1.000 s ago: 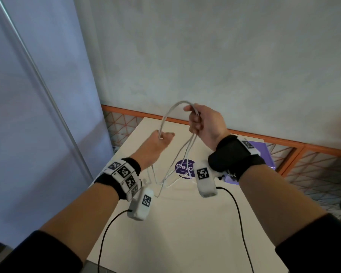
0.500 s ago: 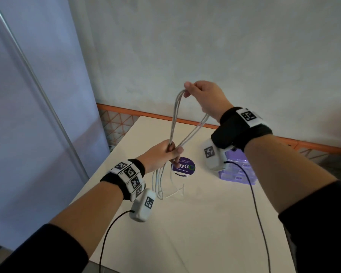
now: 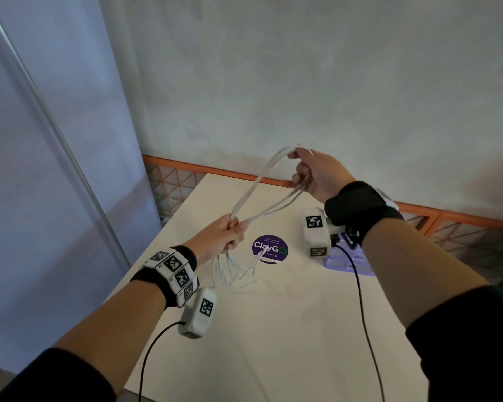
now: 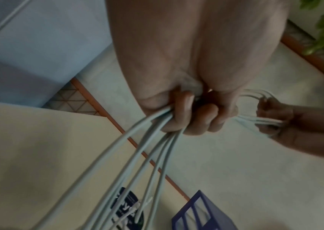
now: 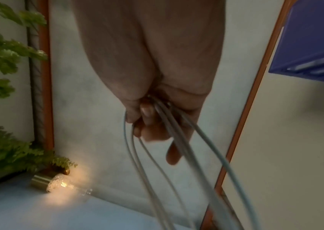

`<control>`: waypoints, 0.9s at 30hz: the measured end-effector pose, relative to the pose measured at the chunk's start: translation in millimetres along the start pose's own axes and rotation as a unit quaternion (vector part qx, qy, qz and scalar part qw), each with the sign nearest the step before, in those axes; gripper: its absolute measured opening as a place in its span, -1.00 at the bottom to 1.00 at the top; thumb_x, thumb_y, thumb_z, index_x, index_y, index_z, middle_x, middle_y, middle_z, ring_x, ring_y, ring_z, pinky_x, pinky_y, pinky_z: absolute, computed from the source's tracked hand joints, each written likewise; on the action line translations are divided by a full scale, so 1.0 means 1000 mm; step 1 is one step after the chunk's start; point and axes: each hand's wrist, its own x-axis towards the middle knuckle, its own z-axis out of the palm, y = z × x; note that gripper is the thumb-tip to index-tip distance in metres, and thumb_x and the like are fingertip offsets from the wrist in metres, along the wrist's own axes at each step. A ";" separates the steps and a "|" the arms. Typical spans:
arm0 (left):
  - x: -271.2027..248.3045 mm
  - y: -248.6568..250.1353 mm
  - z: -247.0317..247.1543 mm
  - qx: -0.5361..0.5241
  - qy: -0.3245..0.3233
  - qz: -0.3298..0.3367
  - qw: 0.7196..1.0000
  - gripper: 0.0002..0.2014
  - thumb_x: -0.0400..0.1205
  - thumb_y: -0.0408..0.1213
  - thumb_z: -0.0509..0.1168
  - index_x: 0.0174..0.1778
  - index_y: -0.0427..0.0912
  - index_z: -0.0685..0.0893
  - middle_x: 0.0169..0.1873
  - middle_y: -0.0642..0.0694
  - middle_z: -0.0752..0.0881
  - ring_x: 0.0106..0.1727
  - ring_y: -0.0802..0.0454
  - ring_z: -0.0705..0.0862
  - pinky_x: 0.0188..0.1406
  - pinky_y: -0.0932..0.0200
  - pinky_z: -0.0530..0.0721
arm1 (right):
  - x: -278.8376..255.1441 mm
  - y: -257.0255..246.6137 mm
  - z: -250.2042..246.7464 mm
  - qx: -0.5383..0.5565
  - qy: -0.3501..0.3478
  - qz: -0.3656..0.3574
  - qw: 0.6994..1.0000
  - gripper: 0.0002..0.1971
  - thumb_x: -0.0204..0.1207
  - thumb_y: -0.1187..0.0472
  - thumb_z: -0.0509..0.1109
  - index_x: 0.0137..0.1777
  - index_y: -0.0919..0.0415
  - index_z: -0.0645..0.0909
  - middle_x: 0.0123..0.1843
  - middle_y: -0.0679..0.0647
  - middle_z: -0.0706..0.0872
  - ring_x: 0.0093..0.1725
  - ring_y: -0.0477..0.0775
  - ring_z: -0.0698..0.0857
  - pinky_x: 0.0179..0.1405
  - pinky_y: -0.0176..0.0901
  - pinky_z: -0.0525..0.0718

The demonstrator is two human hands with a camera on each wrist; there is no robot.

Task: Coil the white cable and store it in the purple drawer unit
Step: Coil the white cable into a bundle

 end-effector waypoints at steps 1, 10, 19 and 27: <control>0.000 -0.005 0.001 0.010 -0.010 -0.007 1.000 -0.70 0.65 0.01 0.21 -0.16 -0.11 0.30 -0.42 0.08 0.46 -0.44 0.15 0.32 -0.42 0.33 0.35 | 0.001 0.000 0.002 0.012 -0.006 0.021 1.000 -0.72 0.69 0.10 0.21 -0.17 0.22 0.57 -0.60 -0.03 0.30 -0.61 0.00 0.43 -0.37 -0.05 0.77; -0.004 -0.019 -0.003 0.022 0.001 -0.030 0.999 -0.75 0.69 -0.10 0.19 -0.15 -0.14 0.29 -0.44 0.04 0.42 -0.48 0.19 0.33 -0.48 0.41 0.34 | 0.004 0.008 0.000 -0.002 0.004 0.055 0.998 -0.67 0.60 0.09 0.29 -0.39 0.18 0.46 -0.59 -0.04 0.27 -0.62 -0.05 0.22 -0.46 -0.17 0.36; -0.002 -0.004 -0.007 0.071 -0.050 0.008 0.996 -0.72 0.69 0.00 0.15 0.15 -0.11 0.55 -0.38 0.05 0.68 -0.38 0.23 0.62 -0.33 0.38 0.51 | 0.022 -0.009 0.013 -0.112 0.138 -0.080 0.981 -0.62 0.71 -0.01 0.12 -0.32 0.16 0.39 -0.43 0.02 0.28 -0.53 0.00 0.27 -0.50 -0.13 0.34; -0.010 -0.011 -0.018 0.050 -0.057 -0.013 0.997 -0.67 0.74 -0.04 0.00 -0.17 -0.16 0.51 -0.45 -0.02 0.55 -0.23 -0.01 0.70 -0.24 0.45 0.58 | 0.038 -0.035 -0.005 0.002 0.234 -0.098 0.967 -0.59 0.72 0.00 0.09 -0.33 0.19 0.39 -0.47 0.02 0.26 -0.58 -0.01 0.23 -0.59 -0.19 0.28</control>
